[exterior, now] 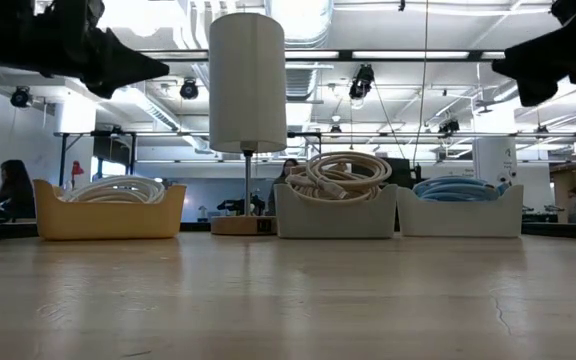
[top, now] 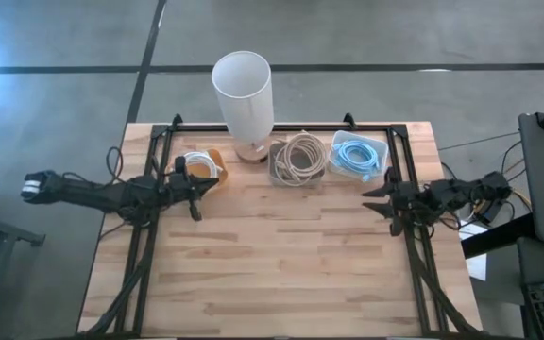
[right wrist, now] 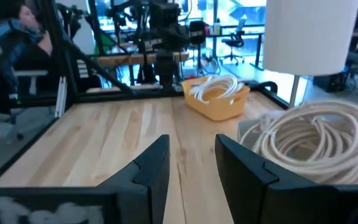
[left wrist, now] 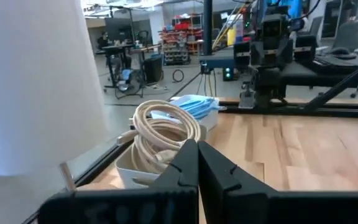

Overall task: Sort HDMI cables
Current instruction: Return to Home Position

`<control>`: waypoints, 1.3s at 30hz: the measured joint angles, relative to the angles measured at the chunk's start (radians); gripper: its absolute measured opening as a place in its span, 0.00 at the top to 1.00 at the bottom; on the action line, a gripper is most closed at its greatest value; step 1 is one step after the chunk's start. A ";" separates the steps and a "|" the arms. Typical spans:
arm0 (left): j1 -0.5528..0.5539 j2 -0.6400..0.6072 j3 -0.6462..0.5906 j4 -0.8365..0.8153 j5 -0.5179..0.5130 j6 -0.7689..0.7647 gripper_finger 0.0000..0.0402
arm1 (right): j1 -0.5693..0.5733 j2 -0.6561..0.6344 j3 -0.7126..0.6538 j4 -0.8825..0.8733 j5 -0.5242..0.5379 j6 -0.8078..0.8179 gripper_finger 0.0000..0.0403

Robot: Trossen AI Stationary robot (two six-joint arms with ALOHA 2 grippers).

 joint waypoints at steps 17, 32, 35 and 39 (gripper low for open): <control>0.121 -0.077 -0.214 0.264 0.149 -0.060 1.00 | -0.002 -0.003 -0.034 -0.076 0.004 0.074 0.69; 0.129 -0.078 -0.215 0.258 0.153 -0.031 1.00 | -0.002 0.005 -0.057 -0.085 0.004 0.047 0.69; 0.129 -0.078 -0.213 0.257 0.153 -0.031 1.00 | -0.002 -0.004 -0.094 -0.010 0.003 0.018 0.69; 0.129 -0.078 -0.212 0.254 0.153 -0.032 1.00 | -0.002 -0.004 -0.130 0.102 0.004 -0.057 0.70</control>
